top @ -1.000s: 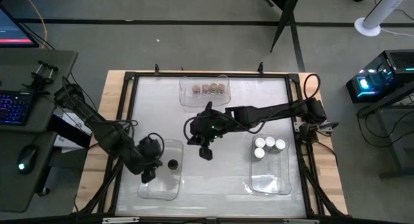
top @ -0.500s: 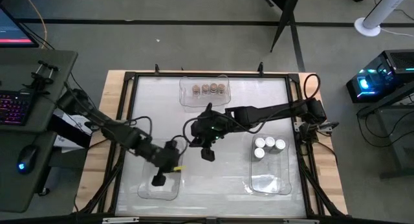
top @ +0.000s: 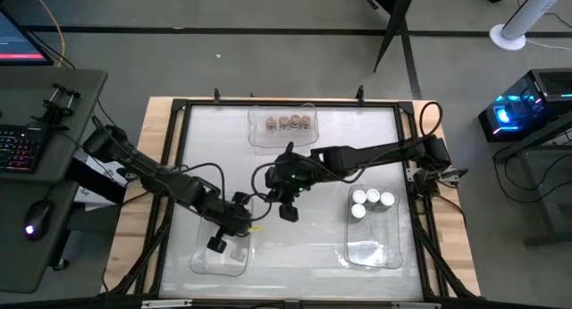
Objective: Sort spices by type
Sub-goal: Adjust the green seasoning bottles inside the bottom left transparent bin, then return to Home Position
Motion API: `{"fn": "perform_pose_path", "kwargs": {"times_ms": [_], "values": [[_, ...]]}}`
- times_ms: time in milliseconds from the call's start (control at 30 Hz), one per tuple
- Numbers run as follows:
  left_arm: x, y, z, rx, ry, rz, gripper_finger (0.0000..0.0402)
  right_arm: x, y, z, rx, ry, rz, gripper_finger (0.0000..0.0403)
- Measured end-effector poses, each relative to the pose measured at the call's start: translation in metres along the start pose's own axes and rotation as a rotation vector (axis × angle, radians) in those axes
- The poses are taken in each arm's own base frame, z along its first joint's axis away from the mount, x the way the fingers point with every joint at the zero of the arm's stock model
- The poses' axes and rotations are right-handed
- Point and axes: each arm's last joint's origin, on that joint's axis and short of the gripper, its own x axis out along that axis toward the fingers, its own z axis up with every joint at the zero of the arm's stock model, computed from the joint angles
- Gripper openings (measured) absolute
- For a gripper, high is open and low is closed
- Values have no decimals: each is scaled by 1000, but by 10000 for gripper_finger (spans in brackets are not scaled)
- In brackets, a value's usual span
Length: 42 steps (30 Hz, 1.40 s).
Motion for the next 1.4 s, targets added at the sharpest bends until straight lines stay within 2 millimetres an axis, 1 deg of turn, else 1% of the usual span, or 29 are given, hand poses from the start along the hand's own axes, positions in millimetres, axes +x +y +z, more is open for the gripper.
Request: {"fn": "perform_pose_path", "kwargs": {"times_ms": [167,567,800,933,1067,1233,1333,1400], "values": [[0,1,-1,2,12,17,0,0,0,0,-1,-5,-5,0],[-2,3,-11,48,114,76,0,0,0,1,0,-7,-13,0],[-1,4,-22,52,218,86,0,0,0,1,-1,-9,-18,0],[-2,4,-23,36,237,87,0,0,0,1,-1,-9,-18,0],[-4,4,-19,18,215,87,0,0,0,1,-1,-9,-18,0],[-18,3,2,6,132,83,0,0,0,1,-20,-9,-17,0],[-42,7,15,-57,33,94,0,-9,0,2,-23,-1,-15,0],[-63,12,16,-119,-58,143,0,-19,0,2,-17,6,-19,0]]}}
